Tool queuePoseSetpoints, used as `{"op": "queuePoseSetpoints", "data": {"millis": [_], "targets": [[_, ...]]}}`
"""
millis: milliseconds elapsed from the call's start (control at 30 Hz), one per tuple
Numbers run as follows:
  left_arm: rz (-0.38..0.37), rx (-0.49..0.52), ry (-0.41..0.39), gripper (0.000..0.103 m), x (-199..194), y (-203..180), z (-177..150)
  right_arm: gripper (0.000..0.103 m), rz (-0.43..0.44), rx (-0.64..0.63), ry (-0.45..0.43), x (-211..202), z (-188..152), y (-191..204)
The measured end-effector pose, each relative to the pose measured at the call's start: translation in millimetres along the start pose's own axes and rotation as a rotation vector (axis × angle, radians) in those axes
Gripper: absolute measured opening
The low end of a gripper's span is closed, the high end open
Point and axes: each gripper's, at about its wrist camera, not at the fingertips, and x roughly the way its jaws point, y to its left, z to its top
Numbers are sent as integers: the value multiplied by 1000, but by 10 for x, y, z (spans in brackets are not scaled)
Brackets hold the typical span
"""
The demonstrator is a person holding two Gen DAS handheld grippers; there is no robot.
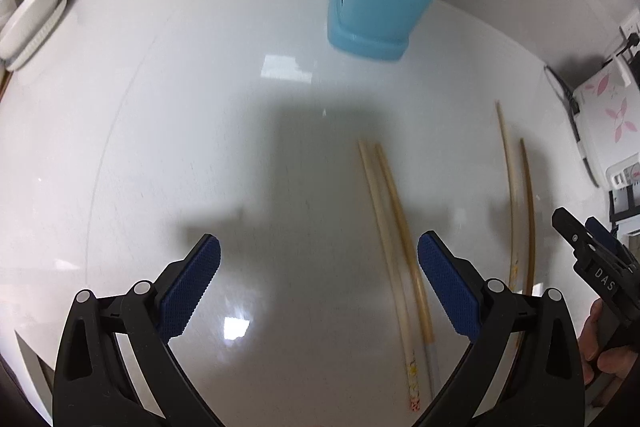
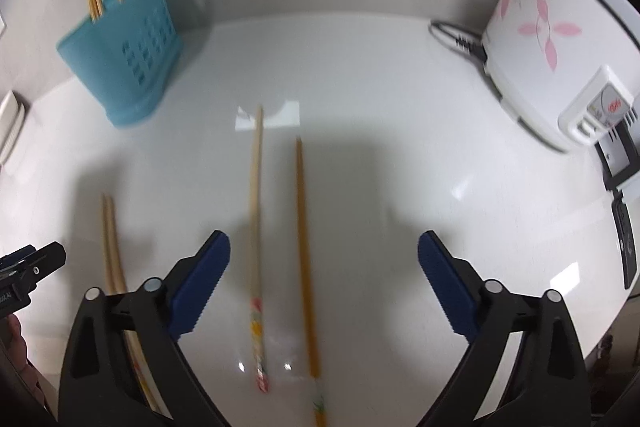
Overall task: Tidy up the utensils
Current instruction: 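Move both open tools back to the remaining chopsticks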
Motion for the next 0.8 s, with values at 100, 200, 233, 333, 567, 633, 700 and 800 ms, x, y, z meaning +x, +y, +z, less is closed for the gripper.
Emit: {"op": "queuePoseSetpoints", "data": {"millis": [100,200,233,333,567,633,700,800], "targets": [[-9,-6,29,97,60,-17,-125,86,12,-24,70,80,-67,-10],[1,1,52,97,112,-77,-232,81,6,-47,111,122,-123,-16],[5,1,60,97,122,-87,-247,79,8,-53,120,126,-144,-17],[31,14,90,95,183,-145,-326,74,12,-67,149,136,-206,-22],[66,12,138,91,274,-207,-456,67,17,-83,199,172,-232,6],[81,17,142,91,294,-242,-469,65,17,-84,212,188,-225,2],[96,19,145,88,313,-277,-460,63,21,-86,226,197,-228,8],[138,37,154,79,322,-349,-485,59,24,-86,249,221,-223,19]]}}
